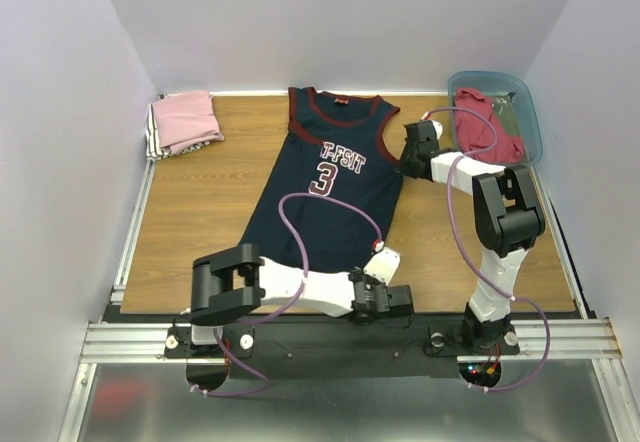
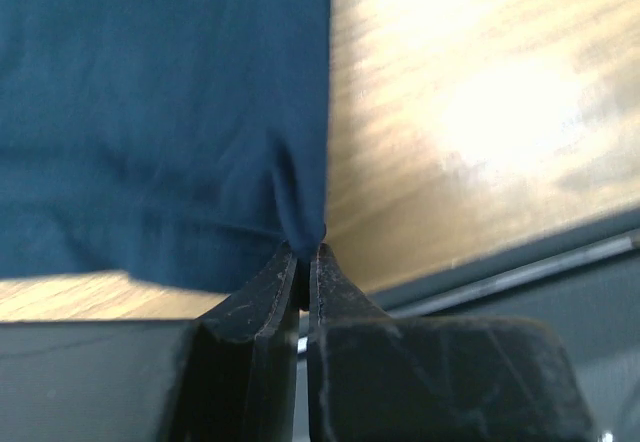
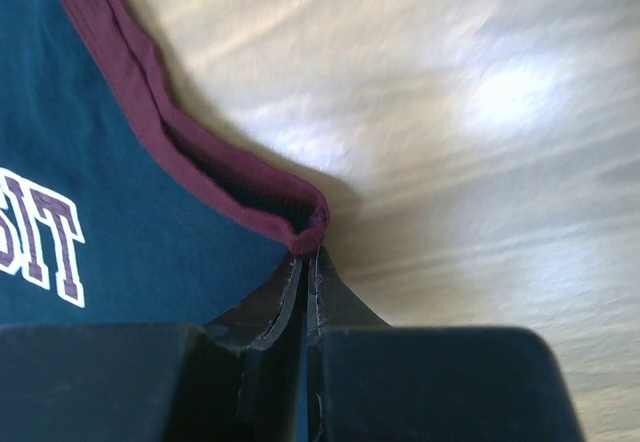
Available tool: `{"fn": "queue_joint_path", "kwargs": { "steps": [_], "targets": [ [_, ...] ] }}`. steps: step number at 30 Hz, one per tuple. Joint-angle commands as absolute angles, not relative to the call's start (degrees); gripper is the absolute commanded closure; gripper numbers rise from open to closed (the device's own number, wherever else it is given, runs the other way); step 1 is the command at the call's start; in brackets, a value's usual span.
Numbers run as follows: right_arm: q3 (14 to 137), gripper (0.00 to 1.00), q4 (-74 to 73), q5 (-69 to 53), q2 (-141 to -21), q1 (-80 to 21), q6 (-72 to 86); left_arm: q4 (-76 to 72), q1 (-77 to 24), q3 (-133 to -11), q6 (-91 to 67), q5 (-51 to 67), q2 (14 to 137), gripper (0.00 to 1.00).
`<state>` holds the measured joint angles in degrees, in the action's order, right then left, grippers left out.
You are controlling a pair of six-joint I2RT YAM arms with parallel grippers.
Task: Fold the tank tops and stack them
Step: Fold the tank top
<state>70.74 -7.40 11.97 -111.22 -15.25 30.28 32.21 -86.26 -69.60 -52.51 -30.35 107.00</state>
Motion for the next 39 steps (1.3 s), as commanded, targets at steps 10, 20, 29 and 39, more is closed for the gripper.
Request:
{"fn": "queue_joint_path", "kwargs": {
  "steps": [10,20,29,39],
  "targets": [
    [78.7,1.00,-5.8,14.6,-112.9,-12.0,27.8,22.6,-87.2,-62.2,-44.3,-13.4,91.9,1.00],
    [77.1,0.99,-6.1,16.8,-107.5,-10.4,25.8,13.3,-86.2,-60.8,-40.0,-4.4,89.3,1.00],
    [74.7,0.51,-6.2,15.6,-106.3,-10.1,25.0,7.6,-84.5,-59.2,-39.3,-1.1,91.8,1.00],
    [66.6,0.62,-6.2,16.3,-100.6,-9.3,27.3,6.0,-83.8,-58.3,-39.3,-0.3,92.4,1.00]
  ]
}}
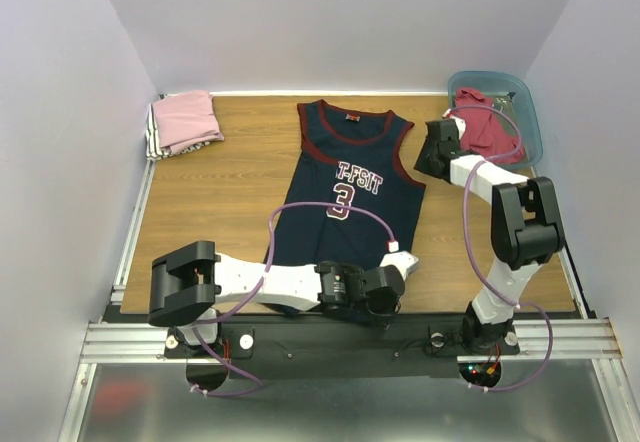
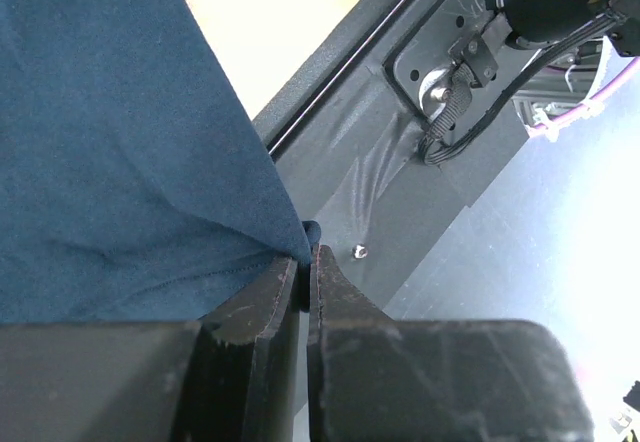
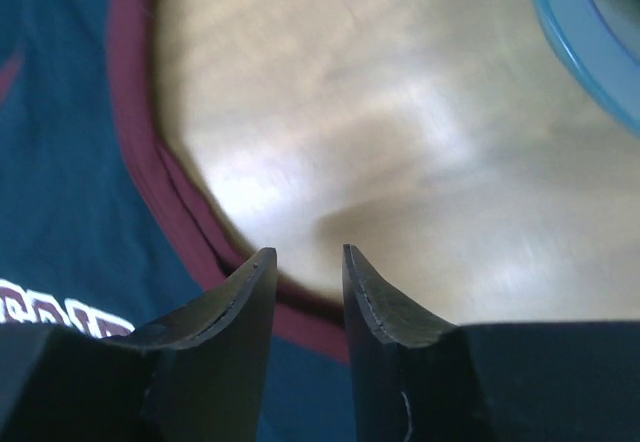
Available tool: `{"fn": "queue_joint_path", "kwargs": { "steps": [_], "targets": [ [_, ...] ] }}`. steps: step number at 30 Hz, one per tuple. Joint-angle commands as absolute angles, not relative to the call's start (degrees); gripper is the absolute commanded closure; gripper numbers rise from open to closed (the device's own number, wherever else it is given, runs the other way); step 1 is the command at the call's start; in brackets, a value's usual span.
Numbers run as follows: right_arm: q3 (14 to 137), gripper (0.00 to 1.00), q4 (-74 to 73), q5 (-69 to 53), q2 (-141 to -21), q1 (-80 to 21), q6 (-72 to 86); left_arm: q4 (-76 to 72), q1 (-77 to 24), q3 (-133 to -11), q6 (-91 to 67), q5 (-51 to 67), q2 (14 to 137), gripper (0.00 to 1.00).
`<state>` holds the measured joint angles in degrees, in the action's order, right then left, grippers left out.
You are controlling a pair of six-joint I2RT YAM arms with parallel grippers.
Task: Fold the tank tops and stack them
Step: Fold the tank top
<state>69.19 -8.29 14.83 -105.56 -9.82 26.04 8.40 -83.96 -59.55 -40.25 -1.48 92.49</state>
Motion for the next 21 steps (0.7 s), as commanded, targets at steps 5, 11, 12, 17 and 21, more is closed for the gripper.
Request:
{"fn": "queue_joint_path", "kwargs": {
  "steps": [5,11,12,17,21],
  "targets": [
    [61.7,0.62,-6.2,15.7,-97.5,-9.3,28.2,5.4,-83.7,-57.7,-39.5,-0.4,92.5,1.00],
    [59.9,0.60,-5.7,13.8,-97.3,-9.3,28.4,4.7,-83.7,-57.4,-39.6,1.5,93.0,1.00],
    [59.7,0.60,-5.6,13.4,-97.6,-9.3,28.5,4.7,-83.7,-57.5,-39.6,1.6,93.1,1.00],
    [58.8,0.60,-4.7,13.0,-98.3,-9.3,28.6,4.3,-83.7,-57.3,-39.7,1.6,92.9,1.00],
    [58.6,0.60,-4.2,12.5,-99.5,-9.2,28.8,4.2,-83.7,-57.2,-39.6,1.9,92.9,1.00]
  ]
}}
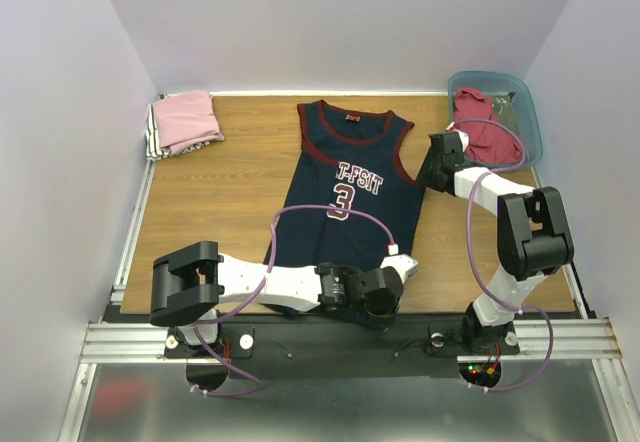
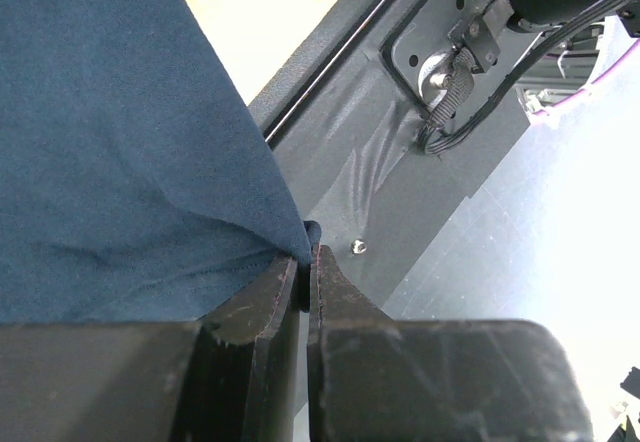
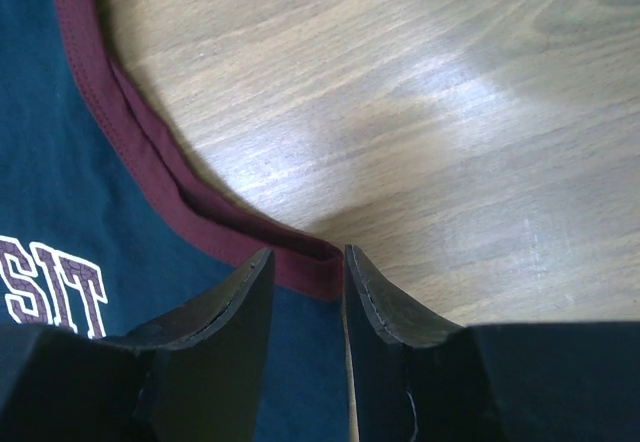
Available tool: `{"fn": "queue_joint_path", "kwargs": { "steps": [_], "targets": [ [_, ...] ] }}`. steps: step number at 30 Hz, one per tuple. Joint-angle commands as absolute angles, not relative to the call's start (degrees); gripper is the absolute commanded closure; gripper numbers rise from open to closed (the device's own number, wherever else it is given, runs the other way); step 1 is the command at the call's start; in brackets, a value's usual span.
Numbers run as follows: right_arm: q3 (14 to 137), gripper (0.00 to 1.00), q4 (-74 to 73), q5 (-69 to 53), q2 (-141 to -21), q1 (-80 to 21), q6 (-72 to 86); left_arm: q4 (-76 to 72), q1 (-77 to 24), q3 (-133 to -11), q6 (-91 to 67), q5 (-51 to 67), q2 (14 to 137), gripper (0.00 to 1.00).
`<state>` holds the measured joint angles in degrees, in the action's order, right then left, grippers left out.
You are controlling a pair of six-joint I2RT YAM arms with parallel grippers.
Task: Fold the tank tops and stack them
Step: Fold the tank top
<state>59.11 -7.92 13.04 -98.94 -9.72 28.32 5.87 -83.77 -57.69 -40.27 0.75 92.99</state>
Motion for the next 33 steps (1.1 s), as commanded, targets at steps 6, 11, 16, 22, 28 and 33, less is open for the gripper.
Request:
{"fn": "queue_joint_path", "kwargs": {
  "steps": [6,11,16,22,28,33],
  "targets": [
    [57.5,0.60,-3.8,12.7,-100.5,-9.3,29.3,4.1,-83.4,-56.8,-39.6,1.9,92.9,1.00],
    [57.0,0.60,-3.8,12.9,-100.3,-9.3,28.8,3.9,-83.1,-56.3,-39.7,2.1,92.5,1.00],
    [56.2,0.60,-3.3,12.8,-100.9,-9.2,29.0,3.6,-82.9,-56.2,-39.7,2.4,92.3,1.00],
    [60.0,0.87,-2.9,12.7,-102.5,-9.3,29.6,3.5,-82.1,-55.6,-39.0,2.5,91.7,1.00],
    [66.2,1.00,-3.3,13.5,-106.0,-8.5,29.5,1.2,-78.2,-53.1,-38.1,4.1,89.2,1.00],
    [71.5,1.00,-4.5,13.4,-109.2,-7.5,30.0,0.4,-76.1,-55.4,-36.0,5.8,89.6,1.00]
  ]
}}
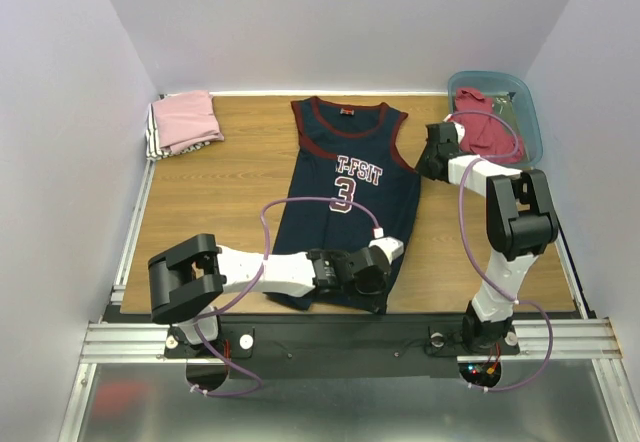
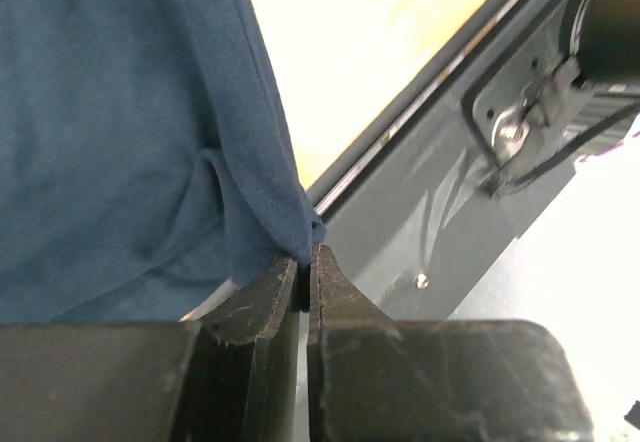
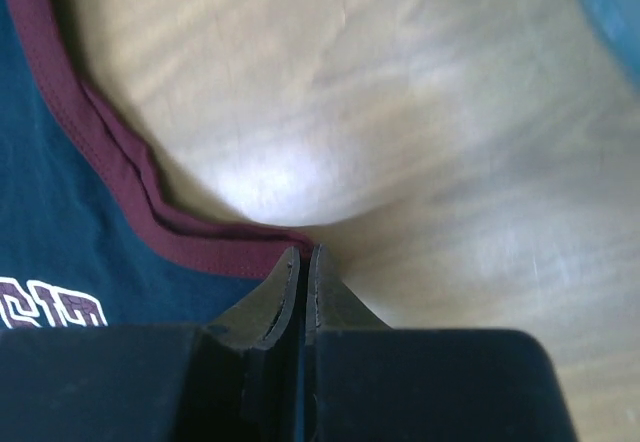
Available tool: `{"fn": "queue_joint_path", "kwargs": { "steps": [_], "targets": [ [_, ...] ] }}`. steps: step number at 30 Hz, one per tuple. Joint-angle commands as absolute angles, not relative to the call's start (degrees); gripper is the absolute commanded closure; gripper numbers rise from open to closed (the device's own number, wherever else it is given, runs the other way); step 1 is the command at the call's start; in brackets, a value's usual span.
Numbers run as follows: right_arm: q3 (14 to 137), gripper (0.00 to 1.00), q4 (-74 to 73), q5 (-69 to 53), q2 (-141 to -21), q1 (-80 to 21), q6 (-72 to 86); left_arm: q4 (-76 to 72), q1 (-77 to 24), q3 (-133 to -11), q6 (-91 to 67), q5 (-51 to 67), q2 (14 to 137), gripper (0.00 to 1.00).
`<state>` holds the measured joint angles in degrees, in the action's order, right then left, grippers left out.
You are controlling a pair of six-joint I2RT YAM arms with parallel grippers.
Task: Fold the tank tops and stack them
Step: Fold the tank top
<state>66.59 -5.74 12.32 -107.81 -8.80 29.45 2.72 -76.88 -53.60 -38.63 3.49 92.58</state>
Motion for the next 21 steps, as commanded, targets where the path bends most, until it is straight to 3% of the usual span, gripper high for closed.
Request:
{"fn": "queue_joint_path", "kwargs": {
  "steps": [1,21],
  "targets": [
    [72.2,1.00,-4.7,13.4,-109.2,-7.5,30.0,0.4,-75.9,-55.8,-35.8,6.2,89.8,1.00],
    [80.9,0.98,-9.1,13.6,-108.0,-10.7,32.3,-7.6,-68.9,-43.2,-40.3,9.6,79.8,1.00]
  ]
}}
